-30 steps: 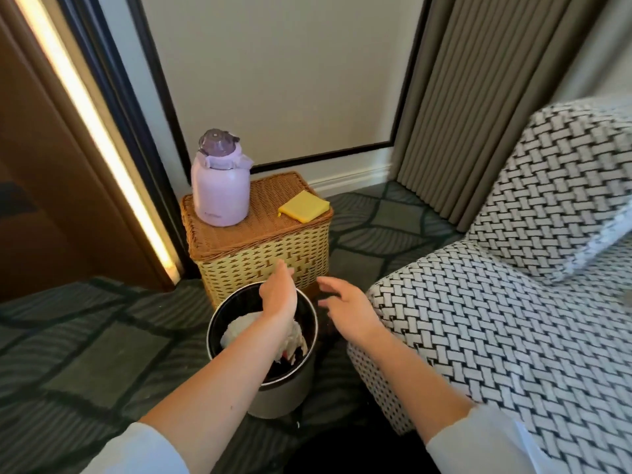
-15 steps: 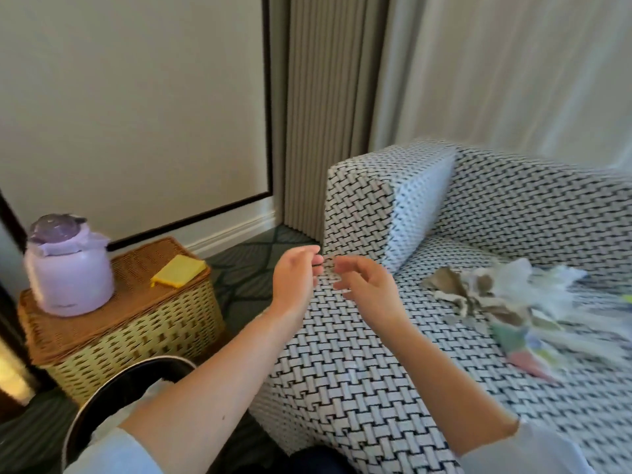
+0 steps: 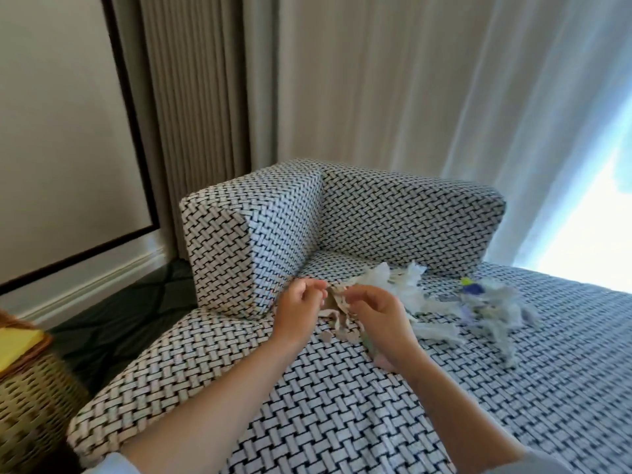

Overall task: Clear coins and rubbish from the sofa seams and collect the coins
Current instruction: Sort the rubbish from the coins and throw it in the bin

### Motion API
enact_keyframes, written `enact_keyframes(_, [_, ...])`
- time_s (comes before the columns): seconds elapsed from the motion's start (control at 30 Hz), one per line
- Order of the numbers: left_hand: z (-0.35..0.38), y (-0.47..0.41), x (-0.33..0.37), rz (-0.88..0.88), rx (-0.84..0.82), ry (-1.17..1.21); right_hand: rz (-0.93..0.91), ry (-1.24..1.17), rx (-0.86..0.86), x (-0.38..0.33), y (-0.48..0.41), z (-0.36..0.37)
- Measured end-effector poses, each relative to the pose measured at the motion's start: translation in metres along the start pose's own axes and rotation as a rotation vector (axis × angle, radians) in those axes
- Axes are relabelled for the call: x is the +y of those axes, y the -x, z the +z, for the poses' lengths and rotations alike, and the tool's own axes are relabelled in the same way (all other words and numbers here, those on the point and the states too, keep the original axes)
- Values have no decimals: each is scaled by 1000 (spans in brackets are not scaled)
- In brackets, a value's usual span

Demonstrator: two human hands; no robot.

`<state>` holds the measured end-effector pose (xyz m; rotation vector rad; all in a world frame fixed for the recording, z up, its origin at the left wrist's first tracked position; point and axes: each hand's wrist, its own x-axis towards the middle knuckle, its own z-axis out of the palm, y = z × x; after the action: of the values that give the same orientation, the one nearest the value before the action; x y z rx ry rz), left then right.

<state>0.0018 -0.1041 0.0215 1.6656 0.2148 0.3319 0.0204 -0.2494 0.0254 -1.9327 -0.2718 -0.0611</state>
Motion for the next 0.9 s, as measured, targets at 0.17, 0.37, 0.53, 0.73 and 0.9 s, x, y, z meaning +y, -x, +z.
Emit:
enact_keyframes(0.17, [19,-12,-13,59,-52,-189,13,76,-4,20,-25,-11])
enact_keyframes(0.37, [32,-36,-34,199,9,-499,-101,490,73,42,-56,-8])
enact_keyframes(0.53, [36,-60,-57,216,-16,-708,-21,743,-43,61,-83,3])
enact_keyframes(0.73, [34,-76,-96,226,-89,-781,-34,770,-8,98,-80,16])
enact_keyframes(0.9, [33,-72,-103,261,18,-639,-172,561,214,105,-70,17])
